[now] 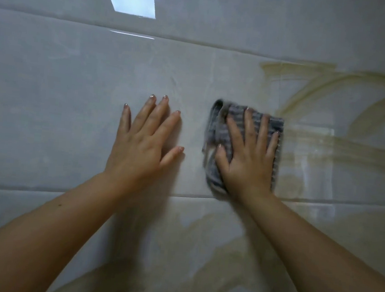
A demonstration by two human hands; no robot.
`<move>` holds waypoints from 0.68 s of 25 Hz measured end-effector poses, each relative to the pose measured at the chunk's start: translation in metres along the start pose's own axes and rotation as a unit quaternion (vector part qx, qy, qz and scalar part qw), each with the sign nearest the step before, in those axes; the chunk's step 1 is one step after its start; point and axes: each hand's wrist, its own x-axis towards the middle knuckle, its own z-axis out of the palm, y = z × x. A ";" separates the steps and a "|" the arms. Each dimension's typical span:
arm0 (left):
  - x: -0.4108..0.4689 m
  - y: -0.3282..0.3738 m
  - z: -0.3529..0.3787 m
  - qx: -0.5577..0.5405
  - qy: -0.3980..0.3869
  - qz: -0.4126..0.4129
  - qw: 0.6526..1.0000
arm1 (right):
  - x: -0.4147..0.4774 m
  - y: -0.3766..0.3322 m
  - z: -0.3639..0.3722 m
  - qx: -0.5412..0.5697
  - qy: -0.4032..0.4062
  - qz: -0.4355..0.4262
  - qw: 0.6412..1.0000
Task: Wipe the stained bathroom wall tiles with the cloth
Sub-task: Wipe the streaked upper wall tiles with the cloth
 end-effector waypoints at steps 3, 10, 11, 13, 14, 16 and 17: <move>0.012 0.031 0.003 0.008 -0.009 -0.021 1.000 | -0.035 0.043 -0.003 -0.002 -0.010 -0.101 0.995; 0.036 0.055 -0.006 0.037 -0.102 -0.113 0.988 | 0.023 0.053 -0.002 0.032 0.005 -0.095 0.995; 0.035 0.055 -0.007 0.039 -0.104 -0.115 0.987 | 0.005 0.057 -0.001 0.024 -0.005 -0.140 0.990; 0.034 0.054 -0.005 0.041 -0.105 -0.120 0.986 | -0.001 0.077 -0.003 0.014 -0.015 -0.224 0.974; 0.033 0.054 -0.003 0.048 -0.102 -0.117 0.987 | 0.015 0.087 -0.004 0.009 -0.009 -0.238 0.971; 0.033 0.051 0.001 0.055 -0.089 -0.110 0.988 | 0.063 0.097 -0.006 0.009 -0.007 -0.171 0.985; 0.032 0.050 0.003 0.052 -0.081 -0.110 0.989 | 0.082 0.095 -0.009 0.011 -0.009 -0.110 0.994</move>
